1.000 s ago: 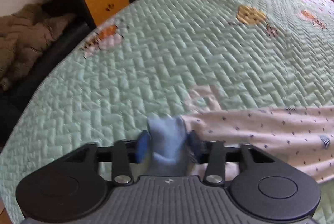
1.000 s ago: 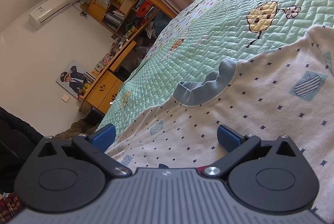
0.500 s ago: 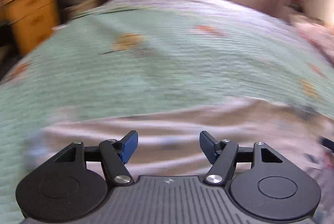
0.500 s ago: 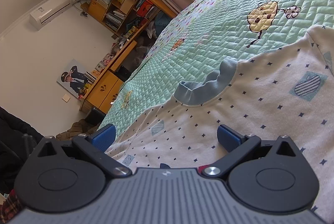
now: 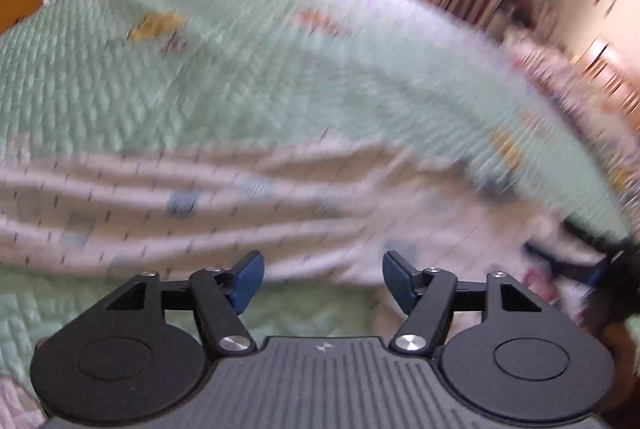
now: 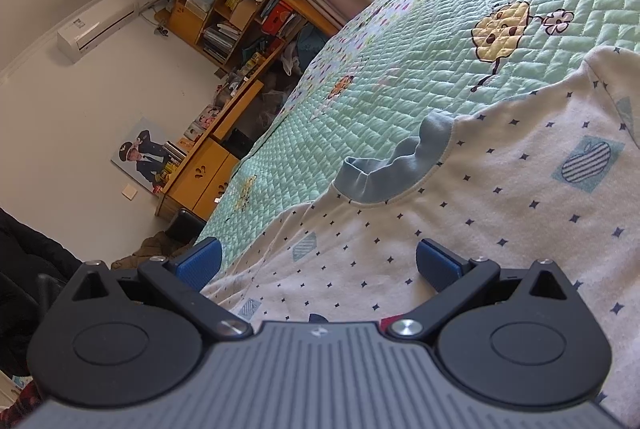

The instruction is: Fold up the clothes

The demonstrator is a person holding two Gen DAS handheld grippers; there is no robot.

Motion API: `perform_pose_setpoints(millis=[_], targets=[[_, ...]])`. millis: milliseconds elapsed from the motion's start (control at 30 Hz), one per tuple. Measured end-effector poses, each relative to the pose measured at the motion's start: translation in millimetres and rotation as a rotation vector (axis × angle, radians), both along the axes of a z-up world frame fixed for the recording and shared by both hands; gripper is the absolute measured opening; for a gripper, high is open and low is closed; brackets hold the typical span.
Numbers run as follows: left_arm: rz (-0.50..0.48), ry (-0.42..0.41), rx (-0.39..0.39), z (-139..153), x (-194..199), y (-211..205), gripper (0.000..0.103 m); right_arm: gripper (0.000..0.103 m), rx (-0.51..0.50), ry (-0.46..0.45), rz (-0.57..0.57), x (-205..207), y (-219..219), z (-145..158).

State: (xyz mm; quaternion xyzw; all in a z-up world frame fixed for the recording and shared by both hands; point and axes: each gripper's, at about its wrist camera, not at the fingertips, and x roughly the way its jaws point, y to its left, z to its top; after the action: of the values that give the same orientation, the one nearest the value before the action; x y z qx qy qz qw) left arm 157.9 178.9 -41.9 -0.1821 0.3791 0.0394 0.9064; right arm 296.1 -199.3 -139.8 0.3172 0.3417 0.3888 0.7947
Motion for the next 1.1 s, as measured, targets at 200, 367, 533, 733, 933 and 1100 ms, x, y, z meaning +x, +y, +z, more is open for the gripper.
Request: perform_pose_setpoints(millis=[200, 367, 533, 733, 933, 1100], targets=[[0.036, 0.075, 0.037, -27.1, 70.6, -1.5, 0.085, 0.103, 0.01, 0.004, -0.004, 0.4, -1.0, -0.6], [0.094, 0.087, 0.14, -46.5, 114.3, -0.3, 0.076, 0.103, 0.01, 0.004, -0.003, 1.6, -1.9, -1.6], [0.121, -0.031, -0.004, -19.7, 92.2, -1.6, 0.07, 0.103, 0.003, 0.003, -0.002, 0.5, -1.3, -0.3], [-0.053, 0.073, 0.046, -51.9, 108.6, -43.0, 0.08, 0.103, -0.017, -0.007, -0.002, -1.9, 0.3, 2.8], [0.032, 0.083, 0.1, -20.4, 104.2, -72.5, 0.074, 0.103, -0.001, -0.014, -0.024, -2.4, -6.4, 9.2], [-0.065, 0.039, 0.024, 11.8, 35.2, -112.0, 0.082, 0.103, 0.06, 0.011, -0.155, -5.9, -37.5, 22.3]])
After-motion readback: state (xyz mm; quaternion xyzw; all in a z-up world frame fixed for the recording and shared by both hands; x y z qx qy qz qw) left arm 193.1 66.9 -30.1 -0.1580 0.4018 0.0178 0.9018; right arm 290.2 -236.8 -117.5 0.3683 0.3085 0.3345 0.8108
